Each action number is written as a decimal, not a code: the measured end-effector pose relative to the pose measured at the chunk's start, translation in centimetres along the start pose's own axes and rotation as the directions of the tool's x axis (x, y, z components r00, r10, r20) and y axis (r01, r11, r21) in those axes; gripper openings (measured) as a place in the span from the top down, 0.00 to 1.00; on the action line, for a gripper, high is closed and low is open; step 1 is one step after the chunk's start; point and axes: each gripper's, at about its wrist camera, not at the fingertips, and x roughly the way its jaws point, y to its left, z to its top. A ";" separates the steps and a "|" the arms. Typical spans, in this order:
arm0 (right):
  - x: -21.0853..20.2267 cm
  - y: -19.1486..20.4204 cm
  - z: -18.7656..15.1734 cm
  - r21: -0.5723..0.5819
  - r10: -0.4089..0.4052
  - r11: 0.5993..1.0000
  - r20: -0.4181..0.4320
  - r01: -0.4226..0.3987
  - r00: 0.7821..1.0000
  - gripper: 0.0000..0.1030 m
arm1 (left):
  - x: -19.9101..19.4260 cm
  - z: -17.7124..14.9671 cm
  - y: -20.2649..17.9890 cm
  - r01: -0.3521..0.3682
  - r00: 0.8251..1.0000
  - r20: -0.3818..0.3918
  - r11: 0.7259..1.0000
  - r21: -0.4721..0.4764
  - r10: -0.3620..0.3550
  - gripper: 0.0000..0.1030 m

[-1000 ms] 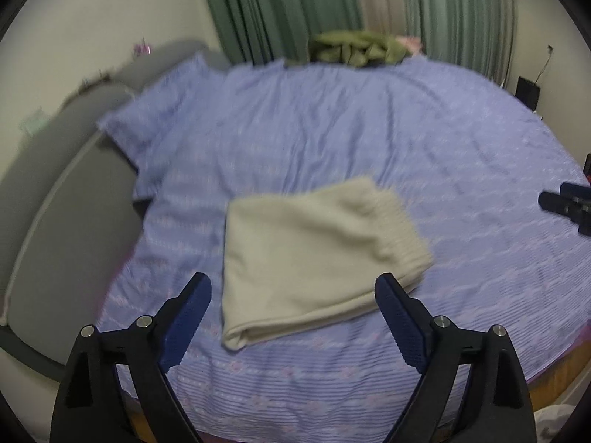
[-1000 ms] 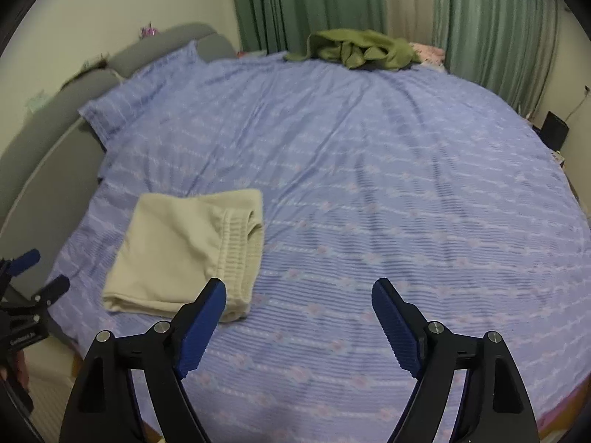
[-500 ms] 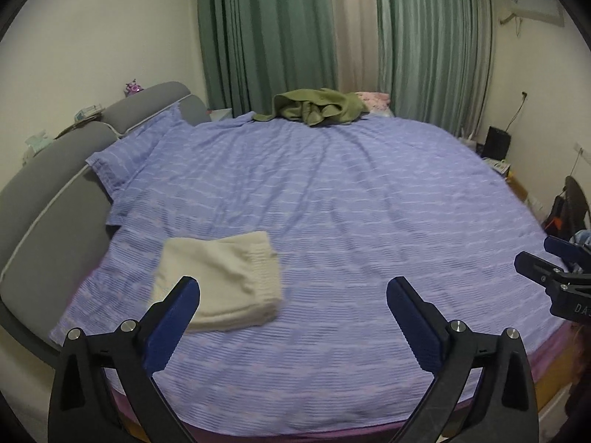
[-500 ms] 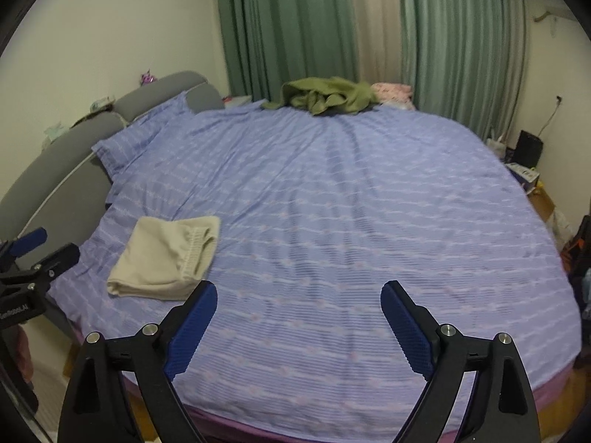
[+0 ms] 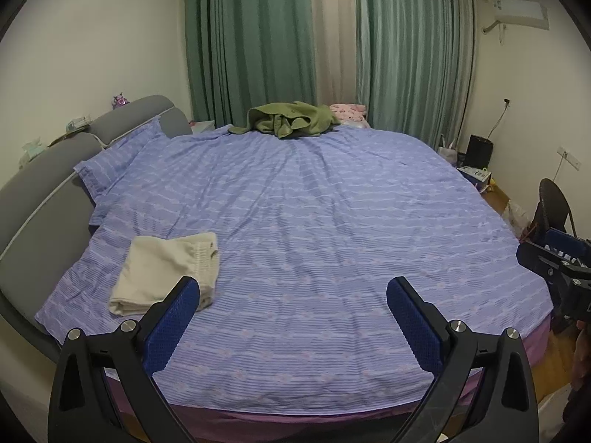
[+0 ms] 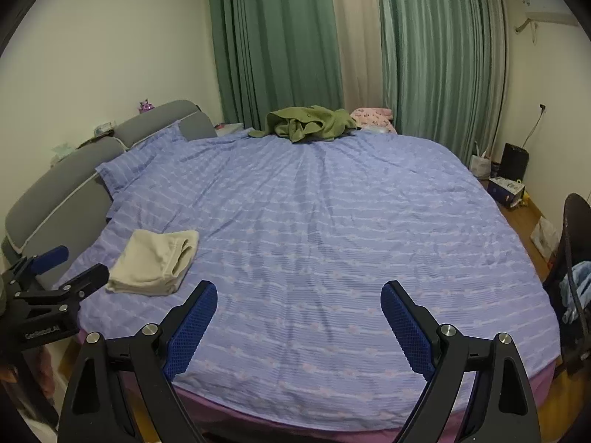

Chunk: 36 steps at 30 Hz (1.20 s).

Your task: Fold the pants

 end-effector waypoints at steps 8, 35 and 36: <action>-1.8 -1.4 -0.7 0.022 -0.013 1.000 0.011 0.012 1.000 0.12 | -1.4 0.3 -2.4 0.014 1.000 0.022 0.999 0.038 -0.015 0.00; -4.9 -3.5 -1.6 0.047 -0.052 0.998 0.026 0.051 0.998 0.12 | -3.1 -0.1 -5.0 0.034 0.999 0.018 0.998 0.050 -0.035 0.00; -5.0 -3.7 -1.7 0.048 -0.052 0.998 0.026 0.051 0.998 0.12 | -3.2 -0.2 -5.4 0.026 0.999 0.018 0.998 0.054 -0.027 0.00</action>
